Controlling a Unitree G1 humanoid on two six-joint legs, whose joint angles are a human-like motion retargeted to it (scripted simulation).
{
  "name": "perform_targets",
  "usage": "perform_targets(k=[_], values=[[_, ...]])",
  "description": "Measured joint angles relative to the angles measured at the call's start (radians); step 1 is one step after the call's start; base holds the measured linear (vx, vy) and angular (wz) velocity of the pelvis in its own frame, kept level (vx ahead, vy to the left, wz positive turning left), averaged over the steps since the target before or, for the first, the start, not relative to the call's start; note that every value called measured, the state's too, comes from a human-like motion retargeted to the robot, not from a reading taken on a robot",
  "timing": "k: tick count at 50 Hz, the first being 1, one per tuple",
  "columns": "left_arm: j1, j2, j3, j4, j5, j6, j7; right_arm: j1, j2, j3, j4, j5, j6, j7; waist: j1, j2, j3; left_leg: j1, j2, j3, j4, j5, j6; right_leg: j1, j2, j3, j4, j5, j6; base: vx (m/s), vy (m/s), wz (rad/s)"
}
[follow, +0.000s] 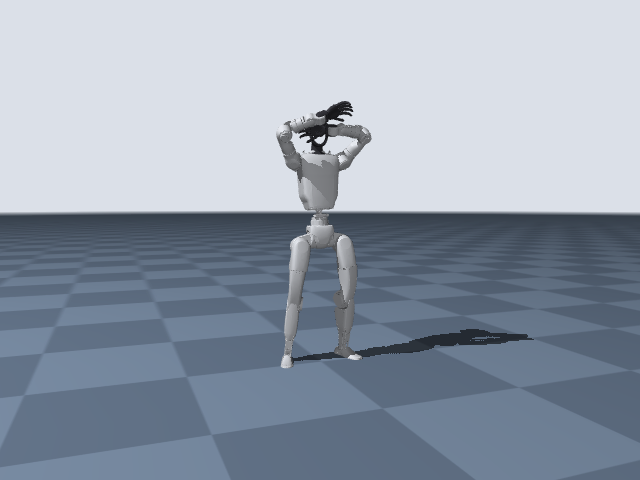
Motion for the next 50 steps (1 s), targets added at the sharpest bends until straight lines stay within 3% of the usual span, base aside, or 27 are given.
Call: perform_targets(k=[4,7,10,12,15,18,21,23,25,27,30,33,37,38,40,43,46,50], values=[[-0.099,-0.029,0.0,0.244,-0.076,0.071,0.128,0.028,-0.066,0.0,-0.213,-0.13,-0.012,0.108,-0.04,-0.047,0.011,-0.001,-0.005,-0.008,0.002,-0.001,0.005,0.007,-0.005,-0.011,-0.003,-0.002,0.008,0.0,0.0,0.0],[-0.129,-0.039,0.001,0.479,-0.17,0.103,0.188,0.004,-0.069,0.0,-0.375,-0.129,-0.023,0.038,-0.045,-0.038,0.025,0.001,-0.009,-0.009,0.003,-0.002,0.014,0.011,-0.009,-0.013,-0.004,-0.003,0.015,0.0,0.0,0.0],[-0.089,-0.032,0.0,0.604,-0.239,0.113,0.102,-0.025,-0.046,0.0,-0.412,-0.04,-0.023,-0.065,-0.032,-0.008,0.03,0.004,-0.01,-0.006,0.004,-0.004,0.02,0.013,-0.01,-0.01,-0.005,-0.004,0.017,0.0,0.0,0.0],[-0.033,-0.012,0.0,0.563,-0.214,0.088,0.001,-0.05,-0.026,-0.002,-0.354,-0.013,-0.016,-0.128,-0.018,0.015,0.026,0.006,-0.009,-0.001,0.003,-0.006,0.021,0.011,-0.009,-0.005,-0.005,-0.003,0.016,0.0,0.0,0.0],[0.043,0.042,0.0,0.333,-0.069,0.021,-0.075,-0.09,0.01,-0.007,-0.205,-0.056,-0.008,-0.216,-0.004,0.049,0.015,0.008,-0.005,0.007,0.002,-0.008,0.017,0.005,-0.006,0.005,-0.003,-0.001,0.01,0.0,0.0,0.0],[0.055,0.068,0.0,0.043,0.05,-0.024,-0.049,-0.107,0.023,-0.007,-0.093,-0.128,-0.001,-0.24,-0.009,0.058,0.009,0.007,-0.004,0.013,0.0,-0.008,0.01,-0.001,-0.004,0.013,0.0,0.0,0.004,0.0,0.0,0.0],[0.011,0.056,0.0,-0.088,0.058,-0.015,0.02,-0.078,0.012,-0.001,-0.09,-0.184,0.001,-0.158,-0.036,0.034,0.009,0.008,-0.005,0.017,-0.003,-0.008,0.008,-0.005,-0.005,0.017,0.002,0.0,0.002,0.0,0.0,0.0],[-0.008,0.049,0.0,-0.087,-0.045,-0.037,0.038,-0.038,0.01,0.0,-0.145,-0.237,-0.001,-0.058,-0.065,0.009,-0.004,0.006,-0.007,0.019,-0.004,-0.007,0.008,-0.01,-0.007,0.019,0.004,0.001,0.004,0.0,0.0,0.0],[-0.093,0.036,0.002,0.031,0.04,0.044,0.094,-0.021,-0.004,0.0,-0.232,-0.345,-0.007,0.038,-0.08,-0.012,0.003,0.008,-0.009,0.021,-0.004,-0.008,0.009,-0.01,-0.009,0.02,0.004,-0.002,0.006,0.0,0.0,0.0],[-0.131,0.036,0.005,0.162,0.024,0.067,0.109,-0.001,0.004,0.0,-0.32,-0.385,-0.026,0.067,-0.09,-0.017,-0.009,0.005,-0.011,0.023,-0.006,-0.006,0.011,-0.015,-0.011,0.022,0.005,-0.001,0.012,0.0,0.0,0.0],[-0.162,0.025,0.002,0.368,-0.022,0.11,0.123,0.001,-0.003,0.0,-0.42,-0.332,-0.035,-0.001,-0.067,-0.001,0.011,0.01,-0.013,0.027,-0.005,-0.008,0.018,-0.012,-0.013,0.025,0.005,-0.003,0.017,0.0,0.0,0.0],[-0.113,0.026,0.0,0.476,-0.07,0.095,0.062,0.001,-0.002,-0.025,-0.423,-0.197,-0.029,-0.144,-0.028,0.036,0.019,0.014,-0.013,0.031,-0.004,-0.01,0.024,-0.01,-0.014,0.028,0.005,-0.002,0.021,0.0,0.0,0.0],[0.026,0.048,0.0,0.362,-0.094,-0.013,-0.086,0.0,0.01,-0.05,-0.281,-0.05,-0.034,-0.271,0.007,0.08,0.003,0.015,-0.011,0.033,-0.002,-0.014,0.024,-0.008,-0.011,0.029,0.003,0.001,0.017,0.0,0.0,0.0],[0.045,0.064,0.0,0.298,-0.011,-0.026,-0.082,-0.007,0.012,-0.028,-0.233,-0.05,-0.036,-0.286,0.012,0.092,-0.013,0.011,-0.009,0.032,-0.002,-0.013,0.021,-0.012,-0.01,0.029,0.003,0.002,0.017,0.0,0.0,0.0],[0.065,0.077,0.0,0.152,0.108,-0.037,-0.06,-0.005,-0.005,-0.009,-0.154,-0.059,-0.031,-0.239,0.006,0.09,-0.013,0.013,-0.008,0.03,-0.001,-0.015,0.015,-0.008,-0.009,0.027,0.003,0.0,0.013,0.0,0.0,0.0],[0.063,0.075,0.0,0.002,0.098,-0.033,0.012,0.054,-0.044,0.0,-0.111,-0.1,-0.026,-0.077,-0.03,0.049,-0.016,0.014,-0.008,0.024,-0.001,-0.015,0.008,-0.003,-0.009,0.021,0.003,-0.002,0.007,0.0,0.0,0.0],[0.004,0.052,0.0,0.042,0.02,0.015,0.107,0.097,-0.075,0.0,-0.155,-0.171,-0.023,0.024,-0.058,0.005,-0.003,0.018,-0.011,0.02,-0.002,-0.016,0.005,0.004,-0.011,0.015,0.004,-0.005,0.008,0.0,0.0,0.0],[-0.018,0.019,0.064,0.305,-0.183,0.03,0.198,0.099,-0.087,0.0,-0.31,-0.194,-0.033,-0.061,-0.051,0.004,0.017,0.025,-0.014,0.018,-0.002,-0.017,0.011,0.012,-0.015,0.012,0.004,-0.009,0.014,0.0,0.0,0.0]])
